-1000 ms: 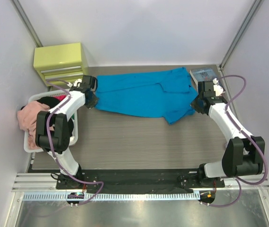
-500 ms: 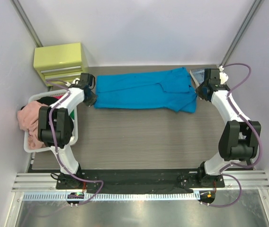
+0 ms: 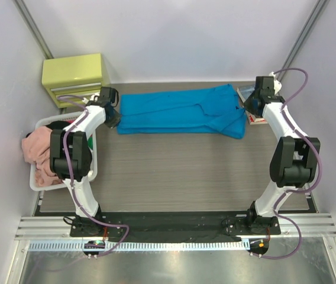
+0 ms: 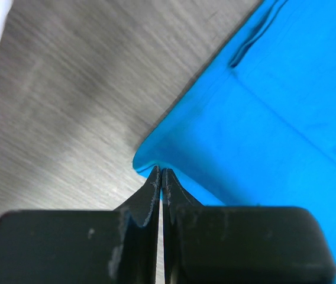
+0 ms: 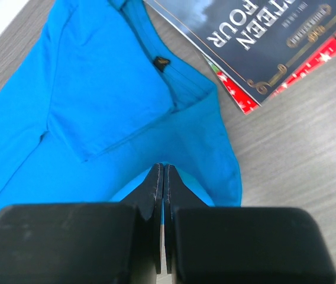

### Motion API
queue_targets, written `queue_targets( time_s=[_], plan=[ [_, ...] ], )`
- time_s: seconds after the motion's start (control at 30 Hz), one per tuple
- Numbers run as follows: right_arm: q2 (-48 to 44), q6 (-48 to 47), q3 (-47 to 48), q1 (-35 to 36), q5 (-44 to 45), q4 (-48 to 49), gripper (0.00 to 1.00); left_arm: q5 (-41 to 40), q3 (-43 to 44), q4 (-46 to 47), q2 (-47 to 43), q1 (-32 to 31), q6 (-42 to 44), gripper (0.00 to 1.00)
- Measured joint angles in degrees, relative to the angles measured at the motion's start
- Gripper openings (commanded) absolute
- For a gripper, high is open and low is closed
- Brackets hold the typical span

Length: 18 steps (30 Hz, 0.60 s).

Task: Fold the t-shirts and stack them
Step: Fold the other side of the tshirt into a rectangle

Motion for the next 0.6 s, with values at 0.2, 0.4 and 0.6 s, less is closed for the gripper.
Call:
queue_targets(
  time_s=[0.2, 0.4, 0.6],
  plan=[
    [4.28, -2.27, 4.24, -0.07, -1.84, 0.61, 0.01, -0.17, 1.16, 0.07, 1.18, 0.0, 0.44, 0.0],
    [7.41, -4.39, 7.58, -0.09, -2.89, 0.55, 0.01, -0.52, 1.64, -0.09, 2.69, 0.0, 0.72, 0.0],
    [10.64, -6.6, 13.57, -0.09, -4.04, 0.07, 0.01, -0.94, 3.72, -0.31, 3.67, 0.0, 1.49, 0.0]
  ],
)
